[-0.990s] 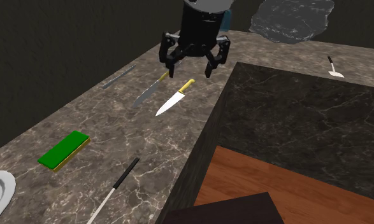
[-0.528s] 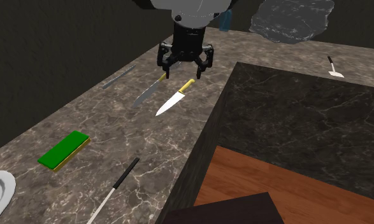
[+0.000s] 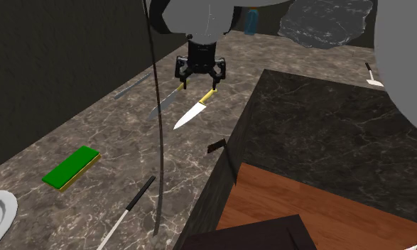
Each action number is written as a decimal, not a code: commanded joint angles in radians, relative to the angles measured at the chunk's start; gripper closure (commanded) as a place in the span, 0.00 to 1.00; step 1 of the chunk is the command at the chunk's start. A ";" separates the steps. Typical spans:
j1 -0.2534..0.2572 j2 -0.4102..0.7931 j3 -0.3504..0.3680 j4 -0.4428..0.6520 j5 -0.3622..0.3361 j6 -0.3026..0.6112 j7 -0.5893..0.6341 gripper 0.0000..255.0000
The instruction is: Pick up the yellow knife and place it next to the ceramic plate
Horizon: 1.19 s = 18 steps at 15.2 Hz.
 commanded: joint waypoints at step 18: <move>0.007 0.545 -0.025 0.434 -0.065 0.056 0.126 0.00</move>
